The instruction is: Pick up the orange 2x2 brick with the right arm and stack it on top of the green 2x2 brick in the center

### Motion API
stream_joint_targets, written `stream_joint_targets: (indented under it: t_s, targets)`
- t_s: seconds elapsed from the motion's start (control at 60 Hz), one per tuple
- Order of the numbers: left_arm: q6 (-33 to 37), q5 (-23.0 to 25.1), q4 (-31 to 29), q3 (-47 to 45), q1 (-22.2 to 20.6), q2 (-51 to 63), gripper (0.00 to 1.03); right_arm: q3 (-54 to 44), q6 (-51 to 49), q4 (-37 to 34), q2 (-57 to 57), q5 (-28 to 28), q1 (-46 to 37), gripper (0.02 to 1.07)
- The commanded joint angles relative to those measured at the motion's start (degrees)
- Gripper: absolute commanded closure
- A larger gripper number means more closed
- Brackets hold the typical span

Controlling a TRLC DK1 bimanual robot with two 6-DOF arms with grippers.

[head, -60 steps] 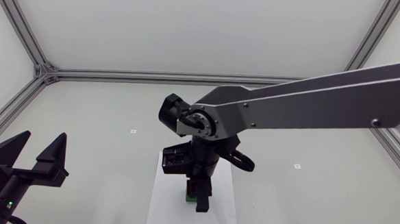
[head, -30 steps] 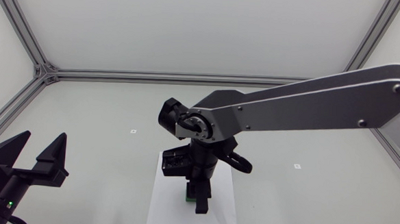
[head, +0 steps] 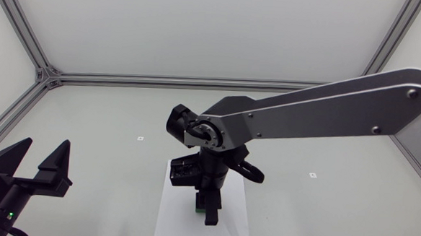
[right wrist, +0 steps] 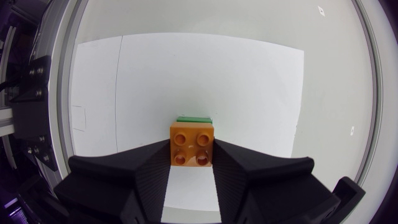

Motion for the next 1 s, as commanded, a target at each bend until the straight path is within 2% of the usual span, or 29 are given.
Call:
stream_joint_targets:
  t_s: [0.0,0.983]
  targets:
    - [0.3,0.2,-0.6,-2.3,0.0,-0.2,0.04,0.1,0.3,0.0,1.4,-0.3,0.0,1.01]
    - [0.3,0.2,-0.6,-2.3,0.0,-0.2,0.04,-1.5,3.7,0.4,1.0,1.1,0.1,1.01]
